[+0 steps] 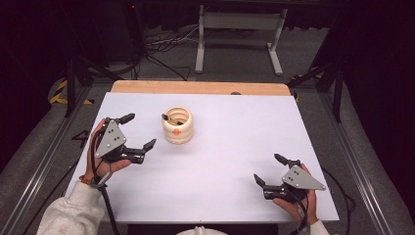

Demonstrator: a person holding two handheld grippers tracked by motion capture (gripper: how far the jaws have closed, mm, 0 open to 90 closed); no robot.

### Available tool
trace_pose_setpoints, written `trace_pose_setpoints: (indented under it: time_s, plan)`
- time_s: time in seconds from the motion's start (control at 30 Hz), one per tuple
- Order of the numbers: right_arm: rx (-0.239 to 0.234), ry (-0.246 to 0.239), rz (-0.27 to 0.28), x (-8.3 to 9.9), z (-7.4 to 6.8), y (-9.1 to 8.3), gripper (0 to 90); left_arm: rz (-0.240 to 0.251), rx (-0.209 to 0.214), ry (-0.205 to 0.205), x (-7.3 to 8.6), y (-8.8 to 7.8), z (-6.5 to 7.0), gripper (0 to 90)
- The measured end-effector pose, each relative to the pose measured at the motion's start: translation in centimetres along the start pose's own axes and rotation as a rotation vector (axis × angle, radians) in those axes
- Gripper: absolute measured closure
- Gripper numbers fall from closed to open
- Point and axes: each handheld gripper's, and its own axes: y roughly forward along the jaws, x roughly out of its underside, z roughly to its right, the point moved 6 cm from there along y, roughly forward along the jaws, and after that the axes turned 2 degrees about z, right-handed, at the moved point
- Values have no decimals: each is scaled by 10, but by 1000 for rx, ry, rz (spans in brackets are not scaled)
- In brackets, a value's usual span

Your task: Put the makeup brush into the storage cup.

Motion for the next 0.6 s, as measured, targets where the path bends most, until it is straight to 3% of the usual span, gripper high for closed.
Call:
trace_pose_setpoints:
  time_s: [0.6]
  plan:
    - [-3, -1, 0, 0, -2, 0, 83, -19, 28, 10, 17, -19, 14, 55]
